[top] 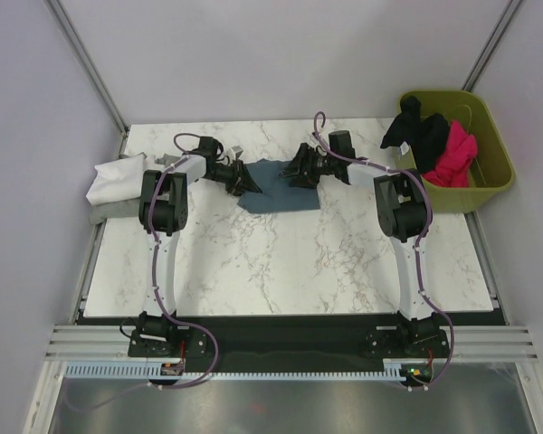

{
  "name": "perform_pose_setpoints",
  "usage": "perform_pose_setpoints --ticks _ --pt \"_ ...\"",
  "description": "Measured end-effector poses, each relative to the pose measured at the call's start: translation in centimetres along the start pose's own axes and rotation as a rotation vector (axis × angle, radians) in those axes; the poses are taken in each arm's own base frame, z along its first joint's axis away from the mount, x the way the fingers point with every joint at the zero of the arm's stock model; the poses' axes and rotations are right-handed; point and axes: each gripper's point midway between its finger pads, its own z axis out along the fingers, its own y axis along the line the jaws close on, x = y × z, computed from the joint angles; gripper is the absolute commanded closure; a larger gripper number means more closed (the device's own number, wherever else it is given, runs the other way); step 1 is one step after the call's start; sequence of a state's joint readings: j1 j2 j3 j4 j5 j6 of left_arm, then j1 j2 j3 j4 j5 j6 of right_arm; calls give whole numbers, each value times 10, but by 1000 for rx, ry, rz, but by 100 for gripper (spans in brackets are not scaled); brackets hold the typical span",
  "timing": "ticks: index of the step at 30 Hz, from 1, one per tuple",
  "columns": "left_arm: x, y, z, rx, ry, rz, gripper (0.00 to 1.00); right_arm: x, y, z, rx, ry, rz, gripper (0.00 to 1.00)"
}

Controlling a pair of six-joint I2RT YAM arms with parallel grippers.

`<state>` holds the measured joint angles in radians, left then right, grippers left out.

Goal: Fold and stack the t-shirts
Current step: Neatly place the folded tshirt to the corner

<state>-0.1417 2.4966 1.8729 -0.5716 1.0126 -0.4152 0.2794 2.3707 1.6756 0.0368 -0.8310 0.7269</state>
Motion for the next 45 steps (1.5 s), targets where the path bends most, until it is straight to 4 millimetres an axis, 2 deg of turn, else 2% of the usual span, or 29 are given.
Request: perform_pose_setpoints --ticks 2,3,8,12,16,19,21,23,27,31,34,37,42,45 --pt "0 -1 0 8 1 0 90 0 0 0 1 0 -2 22" --pt "0 -1 0 12 1 2 97 0 -1 0 1 0 -5 22" --pt "1 -2 -3 -12 -2 36 98 -1 1 -4 9 0 -53 22" --pt "4 -10 -21 -105 -19 119 98 -13 12 -23 63 -26 -163 20" --pt "7 -35 -61 -206 -58 261 98 -49 36 -60 125 -119 -343 20" --pt "7 -47 -94 -281 -73 341 98 -68 51 -87 166 -177 -436 20" --pt "6 -48 -115 -329 -85 374 98 -75 57 -102 189 -202 -474 19" --pt "8 -40 -135 -388 -88 381 98 -77 58 -109 204 -212 -495 19" --pt "10 -16 -176 -514 -103 355 98 -70 55 -112 226 -197 -509 19" --pt "9 -5 -216 -636 -141 361 98 -58 47 -111 244 -165 -496 19" --pt "6 -10 -242 -715 -183 394 98 -52 41 -110 252 -147 -483 19" --pt "5 -18 -260 -778 -216 434 98 -49 39 -110 255 -139 -474 18" --pt "7 -24 -283 -877 -242 482 98 -48 39 -110 251 -138 -473 18" --pt "7 -22 -295 -937 -244 493 98 -48 40 -110 246 -136 -470 18"
